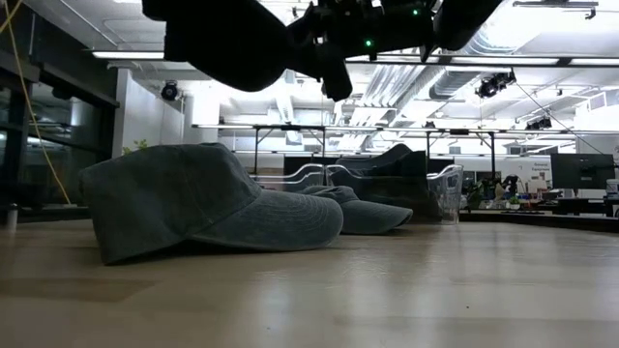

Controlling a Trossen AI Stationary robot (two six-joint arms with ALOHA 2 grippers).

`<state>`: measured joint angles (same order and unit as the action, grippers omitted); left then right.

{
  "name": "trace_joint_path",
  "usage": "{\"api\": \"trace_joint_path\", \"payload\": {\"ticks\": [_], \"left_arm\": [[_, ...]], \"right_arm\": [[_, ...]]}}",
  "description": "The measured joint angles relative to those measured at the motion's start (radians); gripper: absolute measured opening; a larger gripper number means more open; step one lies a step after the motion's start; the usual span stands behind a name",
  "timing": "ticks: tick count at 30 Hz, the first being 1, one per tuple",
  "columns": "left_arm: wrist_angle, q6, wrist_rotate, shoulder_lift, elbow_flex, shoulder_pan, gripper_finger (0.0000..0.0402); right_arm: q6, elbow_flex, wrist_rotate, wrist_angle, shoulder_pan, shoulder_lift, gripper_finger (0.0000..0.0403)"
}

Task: Pick & Place hat
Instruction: Put the blue cap into the right transparent bin

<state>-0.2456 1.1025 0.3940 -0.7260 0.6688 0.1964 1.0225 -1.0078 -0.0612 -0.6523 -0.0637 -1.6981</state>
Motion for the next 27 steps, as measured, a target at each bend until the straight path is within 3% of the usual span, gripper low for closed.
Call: {"api": "trace_joint_path", "payload": {"ticks": [11,20,24,27], "left_arm": [[0.003,0.001,0.01,-0.032,0.014,0.0,0.0001],[0.009,0.003,0.045,-0.032,0.014,0.0,0.0003],[0.011,0.001,0.054,-0.032,0.014,0.0,0.0025],[0.014,-0.018,0.054,-0.032,0.014,0.0,0.0048]], "right_arm": [[-0.053,0.001,-0.121,0.005,0.038,0.02,0.0174],[-0.095,0.001,-0.175,0.008,0.059,0.035,0.0083],[-0.133,0.001,-0.179,0.019,0.06,0.035,0.0022],[-0.132,0.001,-0.186,0.019,0.06,0.035,0.0013]]}}
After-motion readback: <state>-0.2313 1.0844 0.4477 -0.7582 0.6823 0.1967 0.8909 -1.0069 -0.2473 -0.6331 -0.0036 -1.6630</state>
